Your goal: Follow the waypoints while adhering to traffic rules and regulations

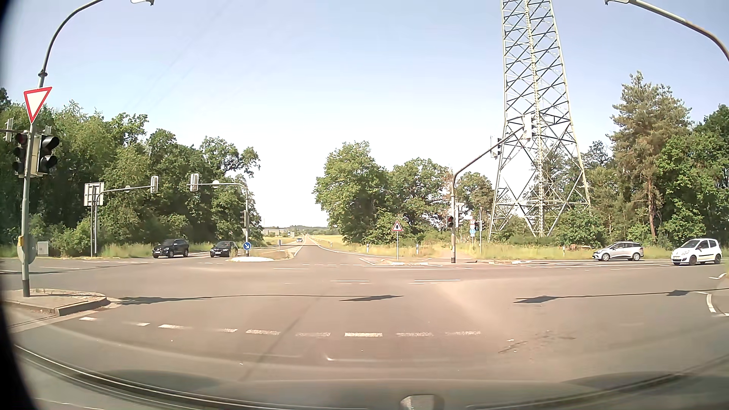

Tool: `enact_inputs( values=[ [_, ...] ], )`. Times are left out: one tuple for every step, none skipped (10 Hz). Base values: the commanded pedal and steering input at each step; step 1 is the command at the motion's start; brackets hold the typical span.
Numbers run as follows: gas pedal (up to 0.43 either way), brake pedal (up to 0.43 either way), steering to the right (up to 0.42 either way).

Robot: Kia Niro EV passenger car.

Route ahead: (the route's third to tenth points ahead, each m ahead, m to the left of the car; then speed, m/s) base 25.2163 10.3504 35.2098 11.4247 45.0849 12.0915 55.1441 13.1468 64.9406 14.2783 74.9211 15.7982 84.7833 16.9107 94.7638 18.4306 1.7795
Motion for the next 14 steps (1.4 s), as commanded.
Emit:
enact_inputs(
  values=[
    [0.331,0.03,-0.029],
    [0.331,0.03,-0.035],
    [0.339,0.03,-0.044],
    [0.339,0.03,-0.051],
    [0.339,0.03,-0.051],
    [0.339,0.03,-0.052],
    [0.339,0.03,-0.051],
    [0.339,0.03,-0.05],
    [0.339,0.03,-0.048],
    [0.339,0.03,-0.047],
    [0.339,0.03,-0.047],
    [0.339,0.03,-0.047],
    [0.339,0.03,-0.045],
    [0.339,0.03,-0.043]
  ],
)
